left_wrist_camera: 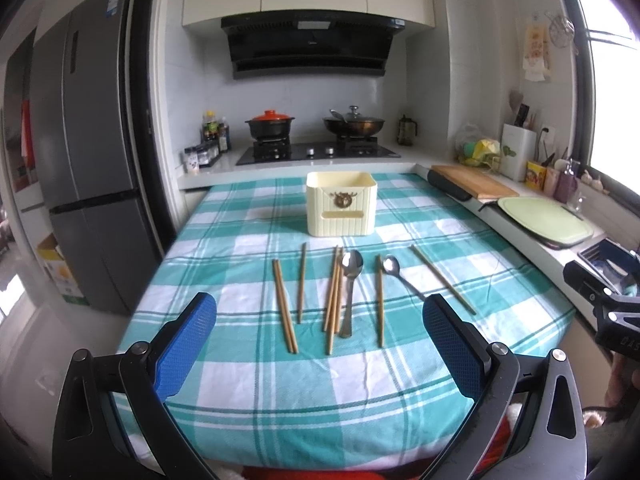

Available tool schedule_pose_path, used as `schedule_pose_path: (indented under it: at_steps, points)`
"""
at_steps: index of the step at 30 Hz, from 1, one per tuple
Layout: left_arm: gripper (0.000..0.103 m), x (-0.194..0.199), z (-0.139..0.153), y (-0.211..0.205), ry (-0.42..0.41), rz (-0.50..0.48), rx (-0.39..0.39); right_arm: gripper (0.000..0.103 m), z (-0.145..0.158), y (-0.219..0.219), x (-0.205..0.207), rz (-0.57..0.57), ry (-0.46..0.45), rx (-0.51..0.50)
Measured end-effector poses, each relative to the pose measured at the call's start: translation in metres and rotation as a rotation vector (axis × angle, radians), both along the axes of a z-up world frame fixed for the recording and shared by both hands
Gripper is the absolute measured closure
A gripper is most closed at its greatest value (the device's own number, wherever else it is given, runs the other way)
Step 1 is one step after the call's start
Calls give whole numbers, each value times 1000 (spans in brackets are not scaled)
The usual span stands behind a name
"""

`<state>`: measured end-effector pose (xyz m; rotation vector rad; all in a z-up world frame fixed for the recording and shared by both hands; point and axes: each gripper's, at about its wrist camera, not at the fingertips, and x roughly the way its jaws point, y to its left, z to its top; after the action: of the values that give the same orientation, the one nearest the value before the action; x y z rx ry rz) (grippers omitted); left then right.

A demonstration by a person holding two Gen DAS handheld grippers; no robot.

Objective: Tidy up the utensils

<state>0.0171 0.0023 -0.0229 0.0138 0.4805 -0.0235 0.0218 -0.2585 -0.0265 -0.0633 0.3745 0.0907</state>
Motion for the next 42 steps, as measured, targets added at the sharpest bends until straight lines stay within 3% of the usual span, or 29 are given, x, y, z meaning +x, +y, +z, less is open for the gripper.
schedule_pose_path:
  at_steps: [13, 22, 34, 42]
  points:
    - [0, 14, 2, 16, 23, 58, -21, 0, -4, -2, 11, -4, 24, 5]
    - [0, 44, -13, 42, 65, 126, -12, 0, -13, 1, 28, -1, 59, -9]
    - [0, 155, -102, 71, 287, 130, 62, 0, -35, -24, 74, -71, 154, -17]
    - [0, 200, -148, 76, 396, 123, 105, 0, -48, -22, 101, -78, 220, -4]
